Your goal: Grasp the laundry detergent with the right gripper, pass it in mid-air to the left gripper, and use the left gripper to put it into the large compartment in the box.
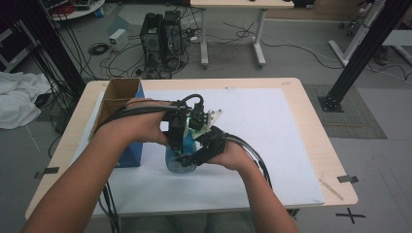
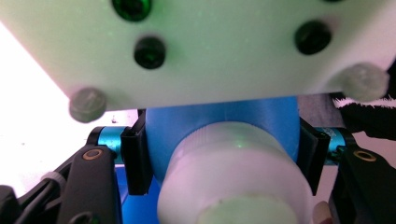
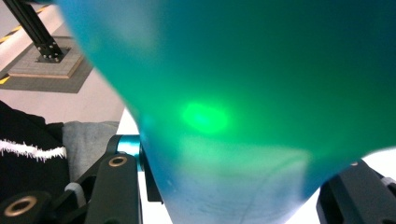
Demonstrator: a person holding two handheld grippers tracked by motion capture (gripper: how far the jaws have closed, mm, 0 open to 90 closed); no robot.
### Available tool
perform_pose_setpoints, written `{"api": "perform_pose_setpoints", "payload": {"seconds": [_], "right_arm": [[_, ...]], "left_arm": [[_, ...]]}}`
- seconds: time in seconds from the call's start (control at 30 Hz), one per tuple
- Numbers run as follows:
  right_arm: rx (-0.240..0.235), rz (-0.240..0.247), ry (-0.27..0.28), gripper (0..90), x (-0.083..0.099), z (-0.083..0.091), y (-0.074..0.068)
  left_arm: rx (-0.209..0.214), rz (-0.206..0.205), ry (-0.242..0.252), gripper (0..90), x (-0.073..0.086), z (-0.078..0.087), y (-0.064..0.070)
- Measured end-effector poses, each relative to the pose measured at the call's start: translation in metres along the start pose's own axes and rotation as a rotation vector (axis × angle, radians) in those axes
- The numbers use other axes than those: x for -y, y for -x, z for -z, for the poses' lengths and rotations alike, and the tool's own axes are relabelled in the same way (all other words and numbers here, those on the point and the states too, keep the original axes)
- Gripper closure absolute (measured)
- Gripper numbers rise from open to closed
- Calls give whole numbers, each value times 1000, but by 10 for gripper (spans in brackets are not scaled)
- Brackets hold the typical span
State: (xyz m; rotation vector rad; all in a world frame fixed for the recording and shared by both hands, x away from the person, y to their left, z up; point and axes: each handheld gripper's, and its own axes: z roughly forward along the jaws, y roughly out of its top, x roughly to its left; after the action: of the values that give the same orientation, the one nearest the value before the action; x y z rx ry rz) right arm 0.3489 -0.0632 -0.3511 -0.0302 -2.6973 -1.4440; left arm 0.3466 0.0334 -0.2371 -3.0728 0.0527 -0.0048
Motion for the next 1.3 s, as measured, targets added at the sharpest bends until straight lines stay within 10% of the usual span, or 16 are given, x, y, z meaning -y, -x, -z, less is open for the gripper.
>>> {"api": "perform_pose_setpoints", "payload": {"seconds": [0.23, 0.43, 0.57, 0.7, 0.73, 0.77, 0.9, 1.3], "right_arm": [[10, 65, 41, 451, -1, 3, 4], [-6, 10, 26, 413, -1, 9, 2], [43, 77, 80, 325, -1, 11, 10], [20, -14, 38, 303, 1, 13, 4], [26, -3, 48, 294, 2, 13, 4], [87, 125, 115, 278, 0, 12, 13], [52, 13, 58, 235, 1, 21, 5], [113, 40, -24, 214, 0, 55, 6]], "left_arm": [[-4, 0, 2, 378, -2, 5, 0], [-14, -17, 1, 379, -2, 7, 0], [-10, -17, -4, 379, -3, 7, -1], [-9, -11, -2, 379, -3, 8, 0], [-6, -14, -2, 379, -2, 8, -1], [-5, -11, 1, 379, -2, 8, -1], [-14, -1, 1, 379, 0, 11, -2], [-2, 65, 6, 378, 7, 33, -8]]}}
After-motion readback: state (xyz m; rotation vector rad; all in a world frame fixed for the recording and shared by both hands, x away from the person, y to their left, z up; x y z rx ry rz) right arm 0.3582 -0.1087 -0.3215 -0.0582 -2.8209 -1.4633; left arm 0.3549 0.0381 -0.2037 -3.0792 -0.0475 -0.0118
